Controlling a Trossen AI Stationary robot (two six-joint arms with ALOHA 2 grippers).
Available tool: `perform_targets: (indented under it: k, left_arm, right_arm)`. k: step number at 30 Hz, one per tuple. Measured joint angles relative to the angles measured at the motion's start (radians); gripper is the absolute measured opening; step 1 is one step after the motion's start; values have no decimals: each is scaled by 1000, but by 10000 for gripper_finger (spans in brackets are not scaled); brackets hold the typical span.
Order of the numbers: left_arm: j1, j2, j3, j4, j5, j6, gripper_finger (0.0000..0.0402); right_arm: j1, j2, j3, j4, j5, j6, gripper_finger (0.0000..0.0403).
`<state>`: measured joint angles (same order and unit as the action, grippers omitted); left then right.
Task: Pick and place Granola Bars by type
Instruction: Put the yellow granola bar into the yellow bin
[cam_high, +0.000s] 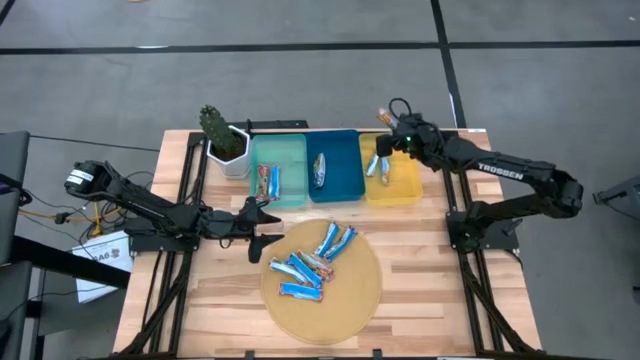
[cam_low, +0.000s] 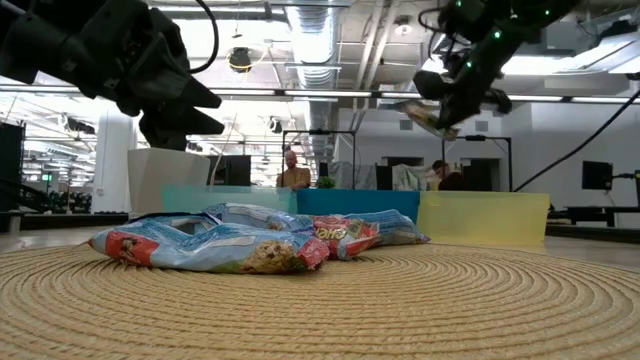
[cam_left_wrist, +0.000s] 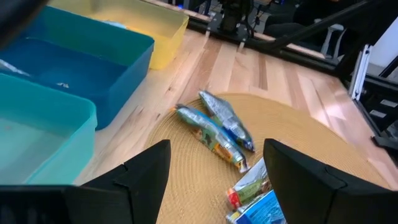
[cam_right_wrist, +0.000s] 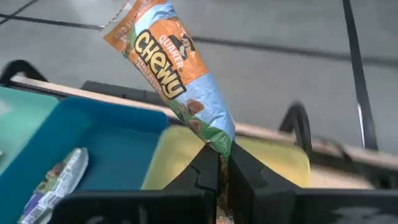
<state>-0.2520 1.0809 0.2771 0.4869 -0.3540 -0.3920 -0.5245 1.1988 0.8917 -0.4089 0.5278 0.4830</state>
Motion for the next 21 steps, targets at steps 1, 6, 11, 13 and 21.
perform_targets:
  k: [1,6,11,13,21]
  left_arm:
    - [0,0,0,-8,-1,1,249]
    - [0,0,0,-25,-3,71,249]
    - [-1,0,0,-57,6,116,249]
    - [-5,0,0,-78,6,119,249]
    - [-5,0,0,-109,9,123,249]
  right_arm:
    - [-2,0,-11,-11,-1,39,6]
    - [-2,0,-77,-43,-2,244,6]
    - [-2,0,-131,-65,-11,405,6]
    - [0,0,-138,-102,-38,460,6]
    - [14,91,-143,-183,-144,610,6]
